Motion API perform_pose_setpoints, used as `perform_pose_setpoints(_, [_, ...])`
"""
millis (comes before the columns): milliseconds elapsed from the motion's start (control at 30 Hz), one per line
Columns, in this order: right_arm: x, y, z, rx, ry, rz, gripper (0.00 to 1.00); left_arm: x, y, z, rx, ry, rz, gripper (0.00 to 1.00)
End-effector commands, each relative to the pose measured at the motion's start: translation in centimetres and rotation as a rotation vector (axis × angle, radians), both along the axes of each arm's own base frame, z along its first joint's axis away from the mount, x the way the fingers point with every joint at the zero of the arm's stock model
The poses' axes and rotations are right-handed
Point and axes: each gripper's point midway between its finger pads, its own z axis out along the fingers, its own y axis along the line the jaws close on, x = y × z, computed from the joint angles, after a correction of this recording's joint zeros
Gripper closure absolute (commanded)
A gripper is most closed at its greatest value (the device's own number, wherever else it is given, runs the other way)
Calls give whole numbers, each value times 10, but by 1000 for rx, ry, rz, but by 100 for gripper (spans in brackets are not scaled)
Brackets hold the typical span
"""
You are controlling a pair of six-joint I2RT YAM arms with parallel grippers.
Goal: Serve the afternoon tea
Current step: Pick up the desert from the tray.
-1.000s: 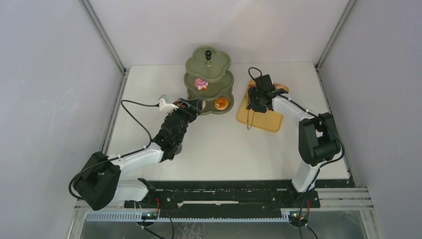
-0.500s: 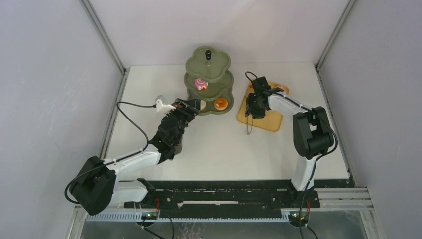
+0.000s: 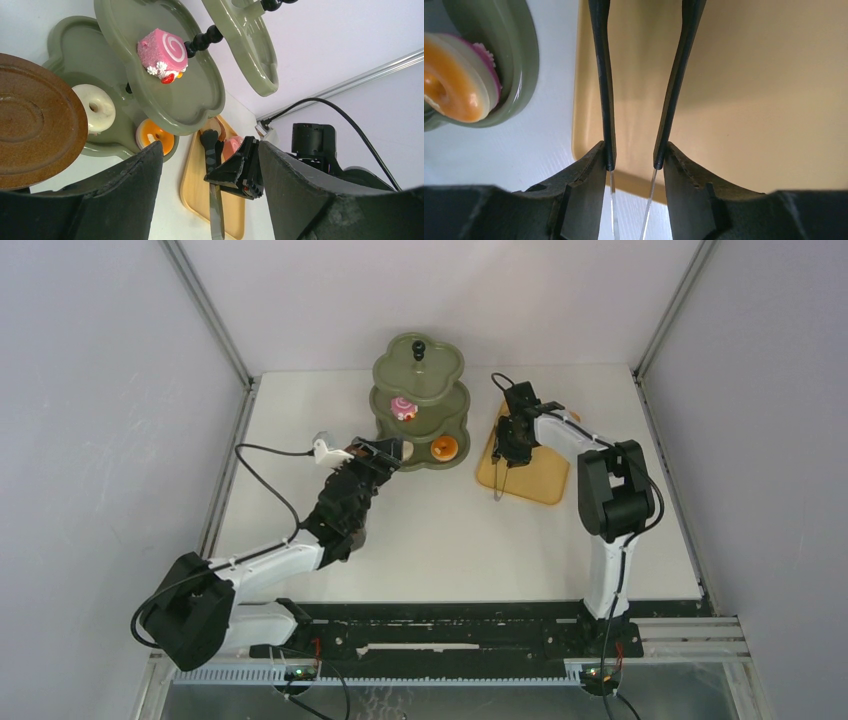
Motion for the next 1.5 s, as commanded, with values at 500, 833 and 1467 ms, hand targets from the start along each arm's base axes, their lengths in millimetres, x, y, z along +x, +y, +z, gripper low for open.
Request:
perform_pose_setpoints(500, [37,-16,-1,-13,-19,-32,45,5,-8,-4,-12,-15,-12,25])
perform_pose_setpoints(833, [51,-14,-11,-14,-13,-32,42,8,-9,-8,-6,-9,-11,25])
perform_pose_setpoints(1467, [28,-9,15,23,-60,-16,66,-3,10,4,12,-28,24,25])
